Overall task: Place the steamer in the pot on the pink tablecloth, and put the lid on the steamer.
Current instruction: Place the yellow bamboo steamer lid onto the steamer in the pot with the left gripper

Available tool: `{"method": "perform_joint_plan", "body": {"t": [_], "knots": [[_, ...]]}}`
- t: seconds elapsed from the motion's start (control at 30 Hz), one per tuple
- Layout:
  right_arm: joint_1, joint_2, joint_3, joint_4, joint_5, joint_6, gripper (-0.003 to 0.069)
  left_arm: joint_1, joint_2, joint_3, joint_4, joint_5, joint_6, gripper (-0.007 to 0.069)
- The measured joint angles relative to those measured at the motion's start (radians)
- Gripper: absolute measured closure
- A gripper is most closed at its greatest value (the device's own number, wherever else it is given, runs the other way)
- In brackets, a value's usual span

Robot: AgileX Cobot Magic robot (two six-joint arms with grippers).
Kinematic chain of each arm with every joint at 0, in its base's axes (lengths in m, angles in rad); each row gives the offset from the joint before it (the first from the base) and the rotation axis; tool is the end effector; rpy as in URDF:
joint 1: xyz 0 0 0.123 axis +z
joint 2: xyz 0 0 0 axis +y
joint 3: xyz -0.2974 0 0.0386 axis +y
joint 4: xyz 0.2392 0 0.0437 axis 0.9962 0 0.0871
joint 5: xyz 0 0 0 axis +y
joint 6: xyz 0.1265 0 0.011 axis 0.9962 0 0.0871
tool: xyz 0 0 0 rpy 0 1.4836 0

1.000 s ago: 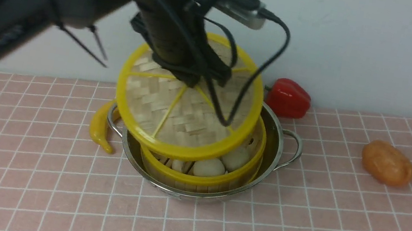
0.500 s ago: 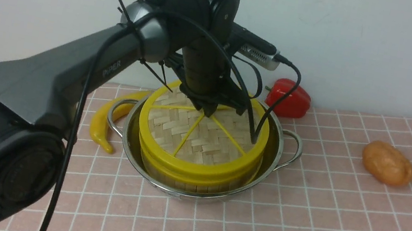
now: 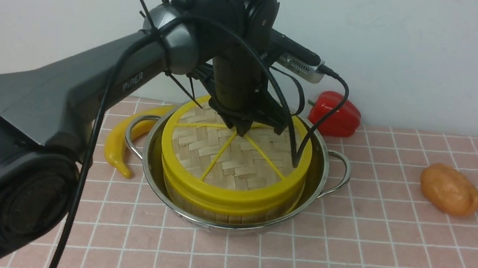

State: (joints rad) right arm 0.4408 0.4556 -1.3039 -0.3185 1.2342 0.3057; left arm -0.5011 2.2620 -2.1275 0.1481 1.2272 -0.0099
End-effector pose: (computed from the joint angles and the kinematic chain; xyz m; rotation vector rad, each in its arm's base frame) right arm 0.0086 -0.0374 0.4630 -0.0161 1.8434 0.1686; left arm 0.4464 -0.2244 0.2186 0.7247 2.7223 0.0943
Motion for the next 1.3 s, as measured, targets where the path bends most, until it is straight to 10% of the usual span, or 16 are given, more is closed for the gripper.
{"method": "perform_joint_plan", "body": {"t": [1.3], "knots": [[0.0,0.0,0.0,0.0,0.0,0.008,0.0125,0.0,-0.016,0.0,-0.017,0.001,-0.006,0.0505]]}}
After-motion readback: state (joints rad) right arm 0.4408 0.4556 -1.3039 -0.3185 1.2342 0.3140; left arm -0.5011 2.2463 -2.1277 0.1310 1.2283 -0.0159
